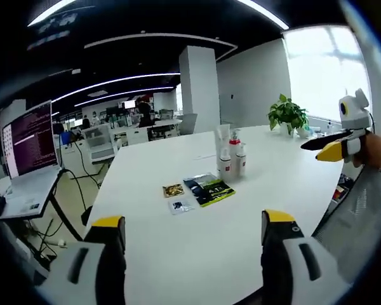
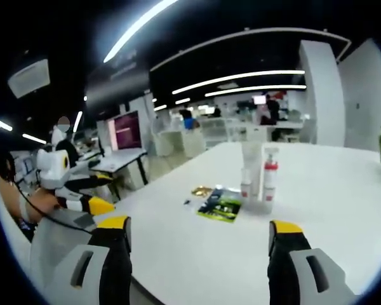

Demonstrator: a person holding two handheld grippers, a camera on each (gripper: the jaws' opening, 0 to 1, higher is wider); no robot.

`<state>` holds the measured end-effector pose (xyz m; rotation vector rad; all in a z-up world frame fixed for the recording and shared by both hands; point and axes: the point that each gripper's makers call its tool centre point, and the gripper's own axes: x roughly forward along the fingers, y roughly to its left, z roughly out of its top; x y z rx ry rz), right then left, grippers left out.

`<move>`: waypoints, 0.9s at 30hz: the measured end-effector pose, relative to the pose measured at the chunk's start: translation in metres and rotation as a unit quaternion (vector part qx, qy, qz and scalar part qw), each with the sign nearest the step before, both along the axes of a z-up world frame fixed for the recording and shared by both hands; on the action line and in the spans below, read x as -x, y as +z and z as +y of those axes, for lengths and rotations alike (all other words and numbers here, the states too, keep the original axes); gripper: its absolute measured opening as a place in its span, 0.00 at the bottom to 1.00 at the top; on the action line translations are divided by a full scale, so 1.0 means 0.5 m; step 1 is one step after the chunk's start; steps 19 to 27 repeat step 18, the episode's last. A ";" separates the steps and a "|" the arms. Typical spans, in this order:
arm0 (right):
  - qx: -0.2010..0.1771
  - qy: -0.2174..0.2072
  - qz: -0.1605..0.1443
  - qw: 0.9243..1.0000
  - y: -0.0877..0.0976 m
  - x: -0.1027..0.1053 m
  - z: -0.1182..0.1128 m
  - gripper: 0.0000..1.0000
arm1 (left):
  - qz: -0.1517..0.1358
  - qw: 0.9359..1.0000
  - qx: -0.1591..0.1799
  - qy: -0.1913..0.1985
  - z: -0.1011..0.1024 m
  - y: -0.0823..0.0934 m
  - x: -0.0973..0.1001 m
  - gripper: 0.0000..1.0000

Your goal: Arrange the skincare products in the storage area until every visible bottle or jar stands upright without overlapping.

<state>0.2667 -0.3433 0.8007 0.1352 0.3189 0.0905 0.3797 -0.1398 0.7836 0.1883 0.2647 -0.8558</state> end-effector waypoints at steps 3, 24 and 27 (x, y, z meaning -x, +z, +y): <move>0.000 0.001 0.003 1.000 -0.003 0.000 0.001 0.90 | 0.002 1.000 -0.002 -0.003 -0.002 -0.002 0.002 0.87; 0.006 -0.004 0.003 1.000 -0.001 0.001 0.000 0.89 | -0.001 1.000 -0.008 -0.012 -0.004 -0.004 0.007 0.88; 0.006 -0.004 0.003 1.000 -0.001 0.001 0.000 0.89 | -0.001 1.000 -0.008 -0.012 -0.004 -0.004 0.007 0.88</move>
